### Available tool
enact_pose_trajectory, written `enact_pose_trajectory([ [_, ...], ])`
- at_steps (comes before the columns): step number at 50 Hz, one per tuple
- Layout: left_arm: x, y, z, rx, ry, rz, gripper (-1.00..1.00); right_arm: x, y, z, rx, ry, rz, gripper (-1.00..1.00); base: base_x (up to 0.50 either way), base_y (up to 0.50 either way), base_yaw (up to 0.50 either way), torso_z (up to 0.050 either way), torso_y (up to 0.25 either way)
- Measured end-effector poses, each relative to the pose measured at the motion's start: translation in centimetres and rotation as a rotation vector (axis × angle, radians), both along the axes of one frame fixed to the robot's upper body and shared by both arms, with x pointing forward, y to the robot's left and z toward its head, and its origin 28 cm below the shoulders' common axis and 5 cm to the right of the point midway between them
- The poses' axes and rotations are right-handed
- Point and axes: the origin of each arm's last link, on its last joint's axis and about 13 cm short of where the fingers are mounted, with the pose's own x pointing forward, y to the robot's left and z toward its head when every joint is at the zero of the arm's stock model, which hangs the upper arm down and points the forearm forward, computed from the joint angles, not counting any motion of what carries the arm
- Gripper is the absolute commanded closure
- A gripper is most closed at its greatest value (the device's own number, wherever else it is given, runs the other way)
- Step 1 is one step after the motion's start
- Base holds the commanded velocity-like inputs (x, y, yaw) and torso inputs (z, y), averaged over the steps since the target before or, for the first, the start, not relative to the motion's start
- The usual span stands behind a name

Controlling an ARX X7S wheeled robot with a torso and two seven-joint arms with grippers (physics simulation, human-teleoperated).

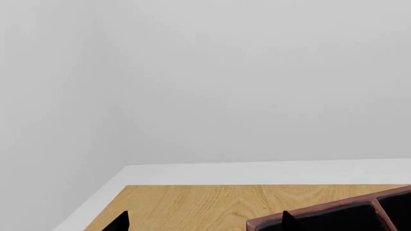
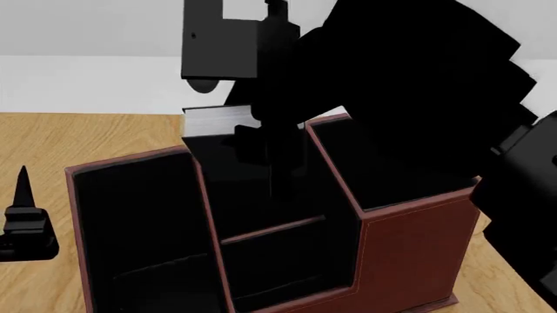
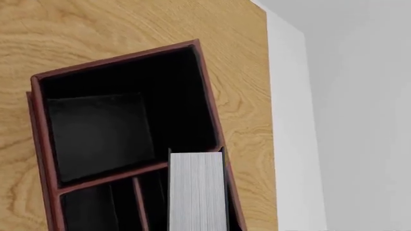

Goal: Pick up the book and place it in the front compartment of the caddy.

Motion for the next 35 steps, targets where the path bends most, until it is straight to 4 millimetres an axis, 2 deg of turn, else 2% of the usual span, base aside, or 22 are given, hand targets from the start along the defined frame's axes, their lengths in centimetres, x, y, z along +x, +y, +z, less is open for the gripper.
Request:
enact_pose_trajectory([
  [35, 0.1, 0.0, -0.1, -0.001, 0.002, 0.002, -1.0, 1.6, 0.3, -3.5, -0.033, 0.024, -0.006, 1.0, 0.0, 0.0, 0.0, 0.0, 0.001],
])
